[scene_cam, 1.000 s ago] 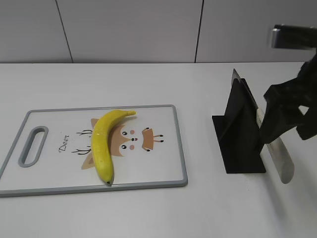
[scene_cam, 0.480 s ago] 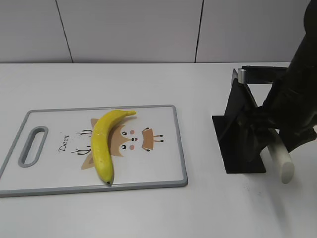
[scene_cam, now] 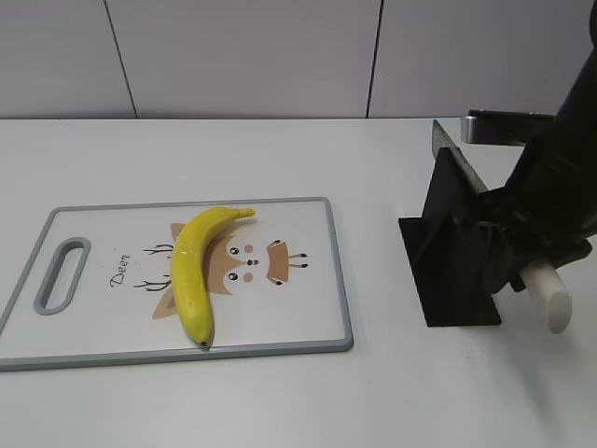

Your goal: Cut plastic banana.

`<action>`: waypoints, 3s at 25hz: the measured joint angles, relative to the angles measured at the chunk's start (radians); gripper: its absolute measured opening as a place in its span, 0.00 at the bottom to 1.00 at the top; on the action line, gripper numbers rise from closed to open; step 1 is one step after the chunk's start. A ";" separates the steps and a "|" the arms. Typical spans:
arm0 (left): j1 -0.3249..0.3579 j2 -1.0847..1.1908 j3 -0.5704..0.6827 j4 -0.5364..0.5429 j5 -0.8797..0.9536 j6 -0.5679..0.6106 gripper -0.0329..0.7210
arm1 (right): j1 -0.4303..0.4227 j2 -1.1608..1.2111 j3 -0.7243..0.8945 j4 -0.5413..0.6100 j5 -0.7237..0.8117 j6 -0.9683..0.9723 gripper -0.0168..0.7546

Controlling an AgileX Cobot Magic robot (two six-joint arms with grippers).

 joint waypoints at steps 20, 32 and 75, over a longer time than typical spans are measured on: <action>0.000 0.000 0.000 0.000 -0.007 0.002 0.81 | 0.003 -0.178 -0.210 0.036 0.042 -0.294 0.26; -0.005 0.299 -0.110 -0.127 -0.095 0.261 0.80 | 0.004 -0.165 -0.230 0.325 -0.044 -1.124 0.26; -0.382 1.508 -0.679 0.008 -0.160 1.003 0.66 | 0.080 0.252 -0.449 0.499 -0.055 -1.575 0.26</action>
